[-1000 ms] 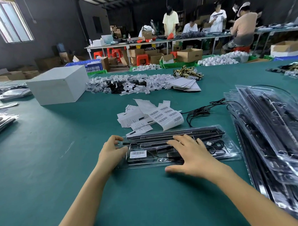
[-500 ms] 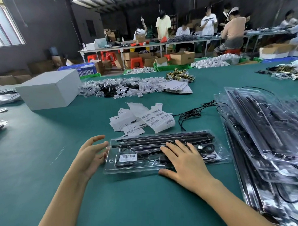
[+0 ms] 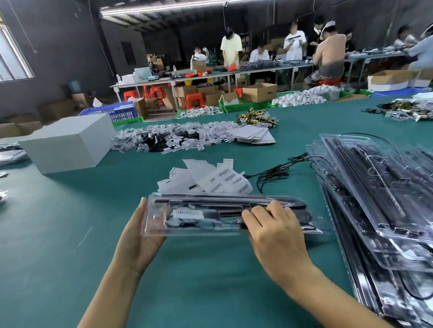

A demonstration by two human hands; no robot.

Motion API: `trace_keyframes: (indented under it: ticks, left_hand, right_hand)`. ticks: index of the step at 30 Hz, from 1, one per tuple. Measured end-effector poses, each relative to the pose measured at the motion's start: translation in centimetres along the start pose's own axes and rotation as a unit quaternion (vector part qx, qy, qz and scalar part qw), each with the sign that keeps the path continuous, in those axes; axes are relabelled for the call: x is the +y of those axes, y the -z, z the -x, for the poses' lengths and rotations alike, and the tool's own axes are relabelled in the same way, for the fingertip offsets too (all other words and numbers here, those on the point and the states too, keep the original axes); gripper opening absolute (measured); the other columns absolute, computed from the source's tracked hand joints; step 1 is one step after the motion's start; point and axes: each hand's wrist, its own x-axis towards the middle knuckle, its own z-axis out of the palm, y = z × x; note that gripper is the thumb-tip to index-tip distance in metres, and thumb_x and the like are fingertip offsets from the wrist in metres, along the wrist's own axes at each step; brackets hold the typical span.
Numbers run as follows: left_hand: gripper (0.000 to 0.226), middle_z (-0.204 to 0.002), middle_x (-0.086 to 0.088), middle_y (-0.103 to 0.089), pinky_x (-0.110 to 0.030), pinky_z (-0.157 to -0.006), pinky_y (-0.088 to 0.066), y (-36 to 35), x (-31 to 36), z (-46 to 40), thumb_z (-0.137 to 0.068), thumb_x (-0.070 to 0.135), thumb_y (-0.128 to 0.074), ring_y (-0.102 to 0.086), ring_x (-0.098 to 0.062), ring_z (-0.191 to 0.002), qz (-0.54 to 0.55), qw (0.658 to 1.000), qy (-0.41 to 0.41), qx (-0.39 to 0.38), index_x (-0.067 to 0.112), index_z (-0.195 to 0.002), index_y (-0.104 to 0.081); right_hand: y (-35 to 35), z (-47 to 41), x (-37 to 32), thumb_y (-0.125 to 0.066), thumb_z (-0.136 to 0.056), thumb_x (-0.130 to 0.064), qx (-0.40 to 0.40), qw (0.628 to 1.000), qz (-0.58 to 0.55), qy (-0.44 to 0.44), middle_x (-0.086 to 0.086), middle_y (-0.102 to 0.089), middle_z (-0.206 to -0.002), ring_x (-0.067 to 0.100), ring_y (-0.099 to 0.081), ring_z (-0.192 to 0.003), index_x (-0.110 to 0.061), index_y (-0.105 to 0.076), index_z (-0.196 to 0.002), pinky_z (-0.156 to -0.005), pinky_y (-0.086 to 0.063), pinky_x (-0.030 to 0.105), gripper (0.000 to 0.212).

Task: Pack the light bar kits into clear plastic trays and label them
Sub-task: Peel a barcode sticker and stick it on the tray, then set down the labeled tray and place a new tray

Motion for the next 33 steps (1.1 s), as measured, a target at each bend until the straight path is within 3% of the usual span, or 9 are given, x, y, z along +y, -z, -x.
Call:
trace_keyframes:
  ticks: [2, 5, 8, 12, 16, 22, 27, 30, 33]
  left_hand:
    - [0.026, -0.089, -0.009, -0.070, -0.026, -0.061, -0.057, 0.1, -0.6, -0.3, -0.097, 0.034, -0.048, -0.065, -0.016, -0.065, -0.023, 0.999, -0.028, 0.040, 0.017, -0.097, -0.068]
    - [0.020, -0.085, -0.004, -0.071, -0.024, -0.063, -0.050, 0.0, -2.2, -0.5, -0.099, 0.023, -0.051, -0.063, -0.011, -0.068, -0.270, 0.948, -0.123, 0.117, 0.019, -0.091, -0.069]
    - [0.018, -0.089, 0.011, -0.069, -0.023, -0.074, -0.044, -0.8, -4.2, -1.0, -0.096, 0.019, -0.057, -0.062, -0.009, -0.087, -0.491, 0.835, -0.215, 0.127, 0.029, -0.086, -0.067]
    - [0.024, -0.124, 0.002, -0.060, -0.035, -0.097, -0.037, -2.2, -6.3, -3.1, -0.093, 0.029, -0.059, -0.049, -0.030, -0.118, -0.708, 0.640, -0.291, 0.071, 0.023, -0.115, -0.068]
    - [0.051, -0.161, 0.011, -0.002, -0.052, -0.116, 0.002, -4.5, -8.2, -6.5, -0.095, 0.059, -0.030, 0.006, -0.025, -0.148, -0.843, 0.507, -0.175, -0.021, 0.051, -0.145, -0.023]
    - [0.056, -0.160, 0.009, -0.016, -0.059, -0.109, 0.017, -6.0, -11.4, -7.6, -0.097, 0.062, -0.015, 0.010, -0.023, -0.148, -0.856, 0.506, -0.074, -0.078, 0.043, -0.149, -0.016]
    - [0.048, -0.127, 0.009, -0.055, -0.057, -0.112, -0.009, -6.3, -11.7, -4.7, -0.095, 0.056, -0.022, -0.043, -0.019, -0.127, -0.852, 0.487, -0.187, -0.054, 0.043, -0.136, -0.043]
    - [0.029, -0.090, 0.012, -0.065, -0.048, -0.083, -0.049, -5.9, -11.6, -4.0, -0.086, 0.048, -0.051, -0.063, -0.016, -0.083, -0.822, 0.472, -0.318, -0.029, 0.037, -0.107, -0.068]
    - [0.016, -0.078, 0.015, -0.060, -0.034, -0.071, -0.049, -5.5, -11.6, -4.5, -0.079, 0.046, -0.063, -0.058, -0.013, -0.069, -0.794, 0.502, -0.341, -0.038, 0.035, -0.088, -0.068]
  right_hand:
    - [1.0, -1.1, 0.4, -0.081, -0.054, -0.003, 0.027, 0.999, -0.011, -0.030, 0.000, -0.058, -0.068, 0.023, -0.048, -0.064, -0.014, -0.066, -0.078, -0.054, -0.043, 0.031, 0.030]
    - [3.2, -3.4, 1.9, -0.080, -0.072, -0.010, 0.085, 0.986, -0.092, -0.109, 0.003, -0.060, -0.068, 0.024, -0.047, -0.061, -0.011, -0.066, -0.076, -0.051, -0.038, 0.031, 0.015]
    - [5.7, -6.3, 4.7, -0.073, -0.084, -0.020, 0.114, 0.956, -0.187, -0.195, 0.001, -0.064, -0.069, 0.019, -0.044, -0.058, -0.011, -0.070, -0.084, -0.048, -0.028, 0.020, 0.010]
    - [7.9, -9.9, 9.2, -0.072, -0.084, -0.028, 0.123, 0.861, -0.383, -0.312, -0.013, -0.063, -0.073, 0.012, -0.060, -0.067, -0.029, -0.069, -0.093, -0.064, -0.048, 0.023, 0.010]
    - [8.2, -13.2, 14.0, -0.077, -0.079, -0.026, 0.145, 0.701, -0.498, -0.489, -0.005, -0.056, -0.066, 0.007, -0.049, -0.051, -0.022, -0.060, -0.069, -0.043, -0.040, 0.016, 0.020]
    - [4.2, -15.9, 17.6, -0.075, -0.082, -0.023, 0.060, 0.445, -0.618, -0.646, -0.004, -0.047, -0.067, 0.009, -0.040, -0.050, -0.017, -0.052, -0.064, -0.040, -0.033, 0.018, 0.029]
    - [-1.6, -19.1, 15.0, -0.079, -0.079, -0.022, 0.009, 0.234, -0.654, -0.719, -0.001, -0.056, -0.074, 0.016, -0.048, -0.057, -0.012, -0.057, -0.071, -0.047, -0.039, 0.026, 0.025]
    - [-5.6, -20.3, 12.9, -0.076, -0.081, -0.023, -0.019, 0.197, -0.647, -0.736, 0.001, -0.057, -0.076, 0.016, -0.047, -0.053, -0.010, -0.056, -0.074, -0.046, -0.038, 0.027, 0.024]
    - [-9.3, -20.8, 11.6, -0.076, -0.081, -0.028, -0.027, 0.195, -0.634, -0.748, -0.001, -0.054, -0.070, 0.015, -0.048, -0.052, -0.011, -0.055, -0.071, -0.046, -0.039, 0.025, 0.029]
